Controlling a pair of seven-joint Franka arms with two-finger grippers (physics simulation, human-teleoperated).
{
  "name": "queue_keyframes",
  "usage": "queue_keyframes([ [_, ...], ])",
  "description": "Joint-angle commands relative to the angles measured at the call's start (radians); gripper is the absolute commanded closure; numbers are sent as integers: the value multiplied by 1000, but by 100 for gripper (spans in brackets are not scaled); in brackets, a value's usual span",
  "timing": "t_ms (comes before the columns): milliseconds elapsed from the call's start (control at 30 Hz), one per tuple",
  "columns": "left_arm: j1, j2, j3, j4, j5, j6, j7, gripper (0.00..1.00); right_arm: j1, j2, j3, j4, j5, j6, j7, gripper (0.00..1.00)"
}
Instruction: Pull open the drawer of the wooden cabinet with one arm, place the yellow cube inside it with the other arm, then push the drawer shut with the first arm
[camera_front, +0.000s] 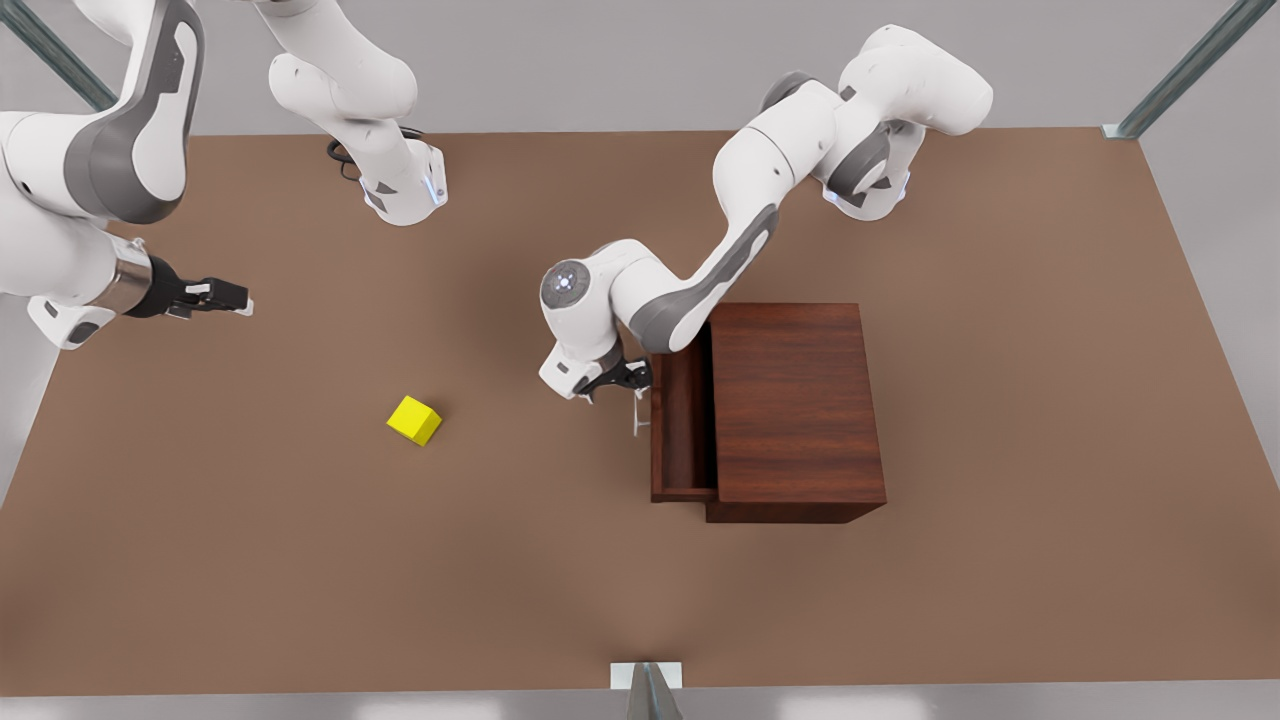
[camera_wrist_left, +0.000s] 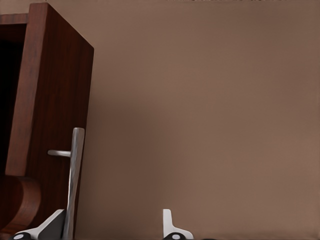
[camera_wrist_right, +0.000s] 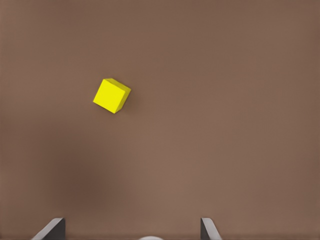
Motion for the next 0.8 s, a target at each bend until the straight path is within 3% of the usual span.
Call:
queue_keyframes([
  [0, -1, -2, 0, 2, 1, 12, -5, 6, -2, -1, -1, -1, 1, -4, -10, 0],
  [133, -3, -27, 1, 4, -15, -19, -3, 5, -2, 0, -2, 1, 4, -5, -10, 0],
  [200, 35, -88, 0, 22, -19, -144, 0, 1, -2, 0, -4, 1, 9, -5, -11, 0],
  [233, 74, -191, -3, 21, -36, -294, 3, 0, -2, 4, -4, 1, 9, -5, -10, 0],
  [300, 230, -369, -5, 21, -151, -578, 61, 0, -10, 5, -12, 6, 15, -5, -13, 0],
  [400, 480, -438, -6, 17, -148, -807, 552, 0, -22, 94, -22, 16, 15, 16, -28, 0],
  [433, 525, -469, -9, 10, -146, -826, 618, 0, -5, 96, -16, -27, 27, 114, -8, 2],
  [500, 620, -786, -5, -531, -162, -498, 825, 0, 50, 154, -13, -128, 45, 333, 238, 2],
  [600, 627, -750, -5, -521, -188, -502, 825, 0, 136, 272, -13, -149, 64, 539, 582, 0],
  [767, 631, -751, -9, -523, -220, -508, 825, 0, 193, 370, -13, -186, 139, 737, 719, 0],
])
